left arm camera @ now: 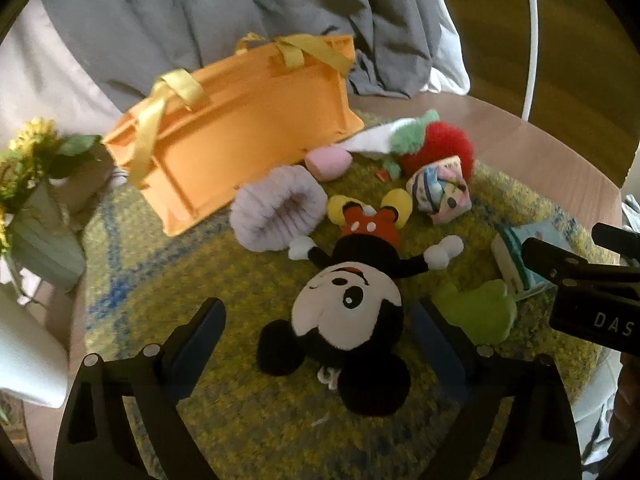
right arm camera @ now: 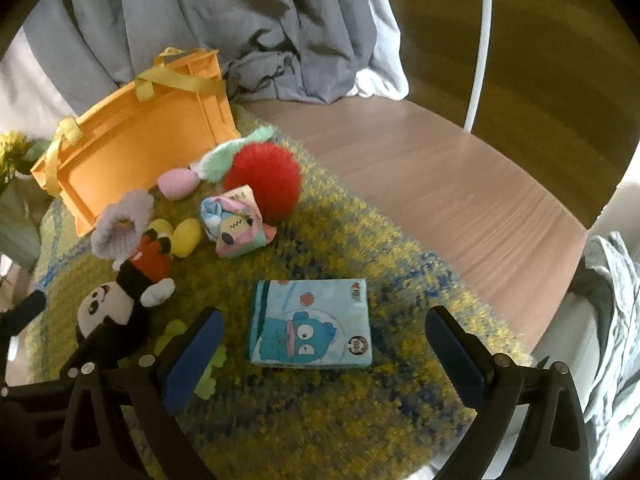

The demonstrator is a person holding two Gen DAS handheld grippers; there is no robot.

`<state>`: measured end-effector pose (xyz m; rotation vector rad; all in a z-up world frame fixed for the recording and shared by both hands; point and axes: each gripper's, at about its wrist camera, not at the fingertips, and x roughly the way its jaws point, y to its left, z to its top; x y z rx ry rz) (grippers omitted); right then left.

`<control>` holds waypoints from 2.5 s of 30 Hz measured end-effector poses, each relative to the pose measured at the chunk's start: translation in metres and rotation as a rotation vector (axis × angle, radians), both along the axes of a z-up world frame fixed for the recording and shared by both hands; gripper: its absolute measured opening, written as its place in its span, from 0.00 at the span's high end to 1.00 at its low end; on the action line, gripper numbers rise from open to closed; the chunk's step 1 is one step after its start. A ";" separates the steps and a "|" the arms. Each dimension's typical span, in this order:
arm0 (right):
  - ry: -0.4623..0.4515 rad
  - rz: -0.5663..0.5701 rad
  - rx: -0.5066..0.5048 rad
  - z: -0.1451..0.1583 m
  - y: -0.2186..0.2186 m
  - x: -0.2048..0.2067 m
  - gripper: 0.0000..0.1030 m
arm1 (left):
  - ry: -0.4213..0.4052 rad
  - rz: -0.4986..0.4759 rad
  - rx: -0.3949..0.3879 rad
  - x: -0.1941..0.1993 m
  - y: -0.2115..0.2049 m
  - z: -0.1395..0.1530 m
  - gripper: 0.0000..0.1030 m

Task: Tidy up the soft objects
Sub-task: 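Lower the left tool onto the Mickey plush while the right tool approaches the blue cloth book, then close the left gripper on Mickey while the right gripper closes on the blue book, then lift Mickey with the left gripper while the right gripper carries the book over the crate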

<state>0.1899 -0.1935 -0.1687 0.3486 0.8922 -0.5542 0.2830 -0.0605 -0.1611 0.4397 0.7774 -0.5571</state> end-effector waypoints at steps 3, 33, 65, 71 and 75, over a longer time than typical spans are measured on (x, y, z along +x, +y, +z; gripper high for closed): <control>0.015 0.001 0.009 -0.007 -0.001 0.006 0.01 | 0.022 -0.027 0.003 0.004 -0.005 -0.009 0.14; 0.010 -0.001 -0.011 0.010 0.014 0.001 0.29 | 0.052 -0.034 -0.105 -0.007 0.010 0.010 0.41; -0.400 0.464 -0.030 0.142 -0.015 0.069 0.29 | -0.242 0.401 -0.289 0.005 0.009 0.142 0.41; -0.447 0.456 -0.022 0.152 -0.017 0.091 0.29 | -0.299 0.403 -0.275 0.028 0.011 0.154 0.41; -0.479 0.462 -0.045 0.161 -0.015 0.106 0.29 | -0.326 0.404 -0.272 0.044 0.016 0.159 0.41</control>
